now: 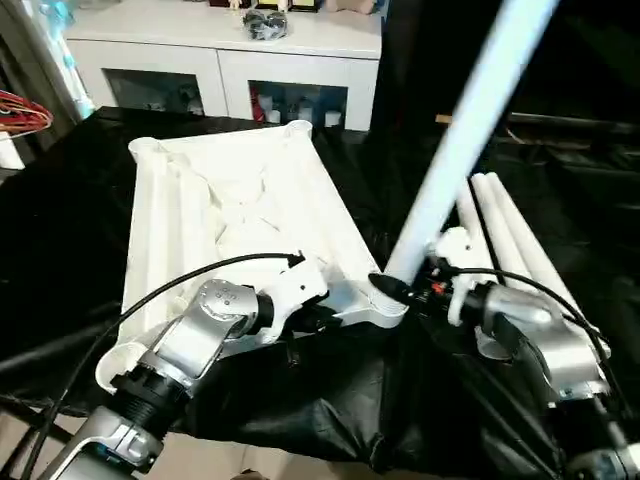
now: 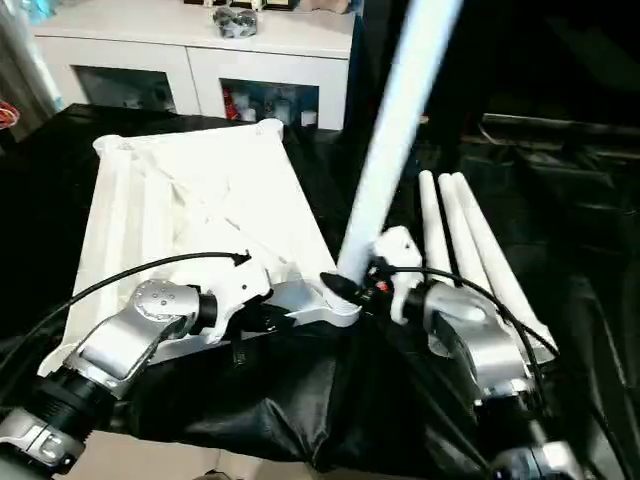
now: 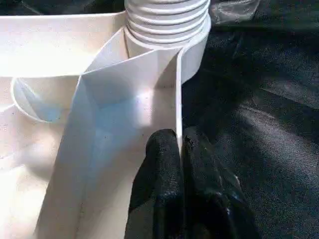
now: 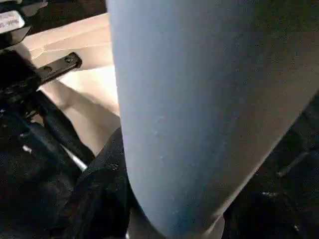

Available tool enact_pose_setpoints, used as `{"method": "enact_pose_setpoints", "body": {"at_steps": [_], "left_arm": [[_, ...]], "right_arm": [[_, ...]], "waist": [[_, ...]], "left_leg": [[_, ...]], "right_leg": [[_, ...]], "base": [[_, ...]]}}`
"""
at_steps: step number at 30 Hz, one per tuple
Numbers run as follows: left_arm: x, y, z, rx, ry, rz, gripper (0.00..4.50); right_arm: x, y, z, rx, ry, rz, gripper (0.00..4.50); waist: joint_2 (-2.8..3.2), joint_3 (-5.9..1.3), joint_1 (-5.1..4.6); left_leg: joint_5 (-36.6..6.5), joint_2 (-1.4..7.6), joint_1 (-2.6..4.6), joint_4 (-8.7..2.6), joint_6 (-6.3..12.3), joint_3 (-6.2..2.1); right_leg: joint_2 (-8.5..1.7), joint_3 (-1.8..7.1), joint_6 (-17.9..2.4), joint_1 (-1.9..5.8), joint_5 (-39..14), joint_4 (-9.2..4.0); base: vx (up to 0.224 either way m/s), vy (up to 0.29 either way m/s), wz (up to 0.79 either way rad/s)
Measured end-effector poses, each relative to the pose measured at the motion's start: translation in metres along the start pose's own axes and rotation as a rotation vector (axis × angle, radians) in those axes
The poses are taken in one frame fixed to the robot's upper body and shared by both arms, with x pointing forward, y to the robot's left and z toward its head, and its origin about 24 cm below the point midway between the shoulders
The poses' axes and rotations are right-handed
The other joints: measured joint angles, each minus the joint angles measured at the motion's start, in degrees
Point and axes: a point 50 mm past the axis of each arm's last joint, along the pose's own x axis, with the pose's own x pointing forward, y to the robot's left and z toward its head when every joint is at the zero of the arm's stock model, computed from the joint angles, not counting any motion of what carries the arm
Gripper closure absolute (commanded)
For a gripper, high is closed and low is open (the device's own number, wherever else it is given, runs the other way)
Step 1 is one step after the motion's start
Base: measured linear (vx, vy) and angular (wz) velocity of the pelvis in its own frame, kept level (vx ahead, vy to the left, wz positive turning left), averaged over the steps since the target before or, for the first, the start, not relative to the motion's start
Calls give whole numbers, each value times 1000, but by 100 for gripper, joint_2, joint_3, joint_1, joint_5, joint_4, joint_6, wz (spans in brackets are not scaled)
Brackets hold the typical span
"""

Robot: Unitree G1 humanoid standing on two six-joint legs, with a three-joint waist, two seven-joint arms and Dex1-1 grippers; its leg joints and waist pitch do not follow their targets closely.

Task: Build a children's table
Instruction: Insert table leg to table base

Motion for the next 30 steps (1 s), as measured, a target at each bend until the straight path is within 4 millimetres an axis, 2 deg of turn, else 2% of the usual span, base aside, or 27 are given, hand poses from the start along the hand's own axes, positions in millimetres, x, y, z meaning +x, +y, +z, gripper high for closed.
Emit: {"method": "enact_pose_setpoints", "body": {"at_steps": [12, 19, 22, 25, 29, 30], "left_arm": [[-21, 0, -6, 57, 33, -105, 450], [-28, 1, -8, 56, 44, -156, 450], [-27, 1, -7, 53, 42, -148, 450], [-21, 6, -5, 34, 36, -79, 450], [-16, 13, -4, -36, 38, 57, 450], [-15, 14, -4, -43, 40, 71, 450]], "right_arm": [[3, 5, 3, -51, 22, 240, 259], [4, 11, 3, -64, 22, 329, 259], [5, 9, 2, -70, 15, 321, 259], [13, 1, 2, -58, -2, 226, 259], [38, -8, 6, -6, -24, 38, 259], [41, -8, 6, 0, -26, 16, 259]], "waist": [[-141, -7, 8], [-162, -9, 27], [-167, -9, 24], [-190, -4, 0], [-220, 14, -168], [-224, 16, -182]], "left_leg": [[0, 19, 1, -1, 0, 38], [-1, 27, 0, 1, 2, 64], [-1, 34, 1, 1, 2, 72], [0, 39, 13, 1, 0, 75], [7, 49, 52, -1, -14, 71], [9, 51, 54, -1, -18, 68]], "right_leg": [[3, 4, -1, -2, -1, -19], [3, 11, -1, 1, -1, -32], [3, 8, -2, 1, -1, -29], [3, 7, -18, 1, 10, -18], [2, -3, -35, -4, 21, -15], [2, -6, -33, -7, 20, -15]], "base": [[0, 0, 0], [0, 0, 0], [0, 0, 0], [0, 0, 0], [0, 0, 0], [0, 0, 0]]}}
